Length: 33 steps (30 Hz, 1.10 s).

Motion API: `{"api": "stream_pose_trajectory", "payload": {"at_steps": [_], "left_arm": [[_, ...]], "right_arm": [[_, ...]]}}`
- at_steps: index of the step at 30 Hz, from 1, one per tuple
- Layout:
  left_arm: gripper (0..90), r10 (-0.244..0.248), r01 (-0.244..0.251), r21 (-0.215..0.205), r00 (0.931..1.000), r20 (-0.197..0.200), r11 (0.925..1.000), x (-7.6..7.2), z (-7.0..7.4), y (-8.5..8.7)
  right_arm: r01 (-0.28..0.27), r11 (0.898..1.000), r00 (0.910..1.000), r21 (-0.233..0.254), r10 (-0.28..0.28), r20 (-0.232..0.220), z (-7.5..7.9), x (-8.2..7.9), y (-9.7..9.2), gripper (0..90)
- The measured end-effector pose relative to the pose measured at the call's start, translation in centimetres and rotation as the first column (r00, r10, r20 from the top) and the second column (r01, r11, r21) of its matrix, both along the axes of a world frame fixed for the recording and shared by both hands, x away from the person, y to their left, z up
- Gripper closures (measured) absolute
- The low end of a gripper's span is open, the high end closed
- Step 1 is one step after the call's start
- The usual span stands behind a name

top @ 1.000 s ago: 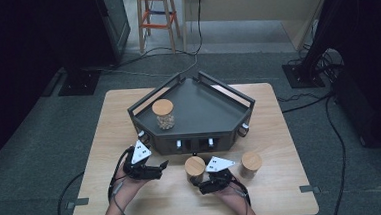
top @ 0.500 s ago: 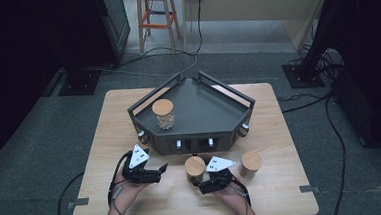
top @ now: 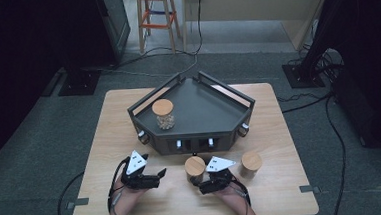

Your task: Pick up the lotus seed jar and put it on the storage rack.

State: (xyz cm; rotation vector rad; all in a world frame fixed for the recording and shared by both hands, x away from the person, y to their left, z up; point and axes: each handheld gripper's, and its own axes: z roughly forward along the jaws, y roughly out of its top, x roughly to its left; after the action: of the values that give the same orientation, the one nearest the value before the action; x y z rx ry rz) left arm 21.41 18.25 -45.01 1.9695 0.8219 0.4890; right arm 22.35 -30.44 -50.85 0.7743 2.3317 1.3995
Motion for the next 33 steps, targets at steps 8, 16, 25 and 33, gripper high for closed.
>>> {"api": "stream_pose_trajectory", "payload": {"at_steps": [8,16,25,33], "left_arm": [[11.5,0.006,-0.006,-0.007,1.0000,0.003,1.0000,-0.6,-1.0,0.4],[11.5,0.014,-0.014,0.001,0.9999,0.004,0.9999,-0.9,-1.9,0.5],[11.5,0.017,-0.017,0.007,0.9998,-0.001,0.9998,-1.0,-2.7,0.7],[11.5,0.017,-0.017,0.012,0.9997,-0.014,0.9998,-1.2,-3.1,0.9]], "right_arm": [[-0.001,1.000,1.0000,0.001,0.001,0.000,0.0,0.0,0.0,15.4],[-0.002,1.000,1.0000,-0.001,0.002,0.000,0.0,0.0,0.0,15.4],[-0.008,1.000,1.0000,-0.012,0.008,-0.002,0.1,0.1,0.2,15.6],[-0.006,1.000,1.0000,-0.025,0.006,-0.002,0.3,0.2,0.8,15.5]]}}
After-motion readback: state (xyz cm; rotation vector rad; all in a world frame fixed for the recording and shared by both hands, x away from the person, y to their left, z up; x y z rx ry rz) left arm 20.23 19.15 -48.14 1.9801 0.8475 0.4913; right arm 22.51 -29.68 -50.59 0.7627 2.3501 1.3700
